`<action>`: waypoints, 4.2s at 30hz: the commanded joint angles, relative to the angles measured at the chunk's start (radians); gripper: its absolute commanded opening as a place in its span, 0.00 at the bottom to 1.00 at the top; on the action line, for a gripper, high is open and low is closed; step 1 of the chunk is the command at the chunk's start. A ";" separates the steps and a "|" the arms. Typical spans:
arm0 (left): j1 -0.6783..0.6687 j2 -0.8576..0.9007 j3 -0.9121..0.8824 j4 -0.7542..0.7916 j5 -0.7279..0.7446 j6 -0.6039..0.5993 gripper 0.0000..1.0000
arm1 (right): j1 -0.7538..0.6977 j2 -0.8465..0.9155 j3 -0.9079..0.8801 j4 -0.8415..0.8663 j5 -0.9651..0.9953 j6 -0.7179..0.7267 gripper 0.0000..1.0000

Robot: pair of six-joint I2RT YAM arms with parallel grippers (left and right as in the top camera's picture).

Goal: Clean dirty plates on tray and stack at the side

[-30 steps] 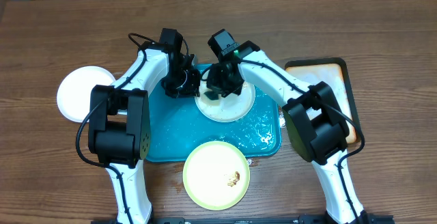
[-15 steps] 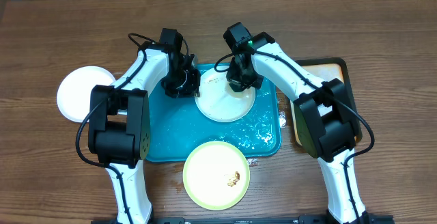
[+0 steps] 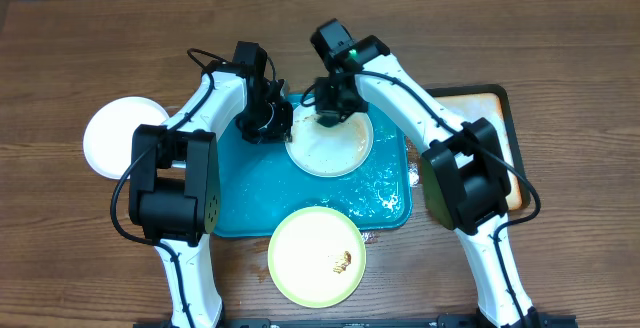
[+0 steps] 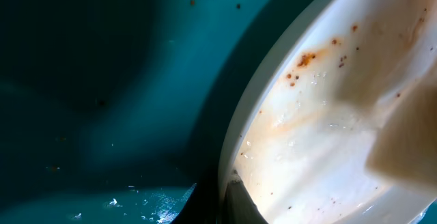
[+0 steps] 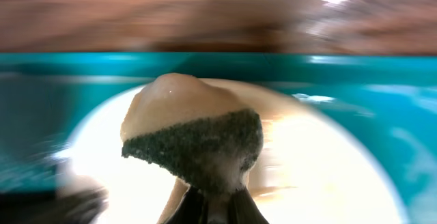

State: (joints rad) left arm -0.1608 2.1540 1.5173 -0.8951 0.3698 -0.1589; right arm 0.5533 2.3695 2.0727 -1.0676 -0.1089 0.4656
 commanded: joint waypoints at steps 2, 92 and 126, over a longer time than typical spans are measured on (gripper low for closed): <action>0.010 0.066 -0.029 -0.010 -0.117 -0.002 0.04 | 0.009 0.000 0.036 -0.002 -0.103 -0.016 0.04; 0.011 0.033 0.193 -0.257 -0.327 -0.023 0.04 | -0.107 0.017 0.617 -0.627 0.239 -0.029 0.04; -0.228 -0.012 0.861 -0.795 -0.906 -0.197 0.04 | -0.330 0.017 0.306 -0.627 0.212 -0.069 0.04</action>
State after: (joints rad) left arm -0.4034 2.1769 2.3573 -1.6875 -0.4675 -0.3122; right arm 0.2493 2.4042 2.3978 -1.6951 0.0856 0.4030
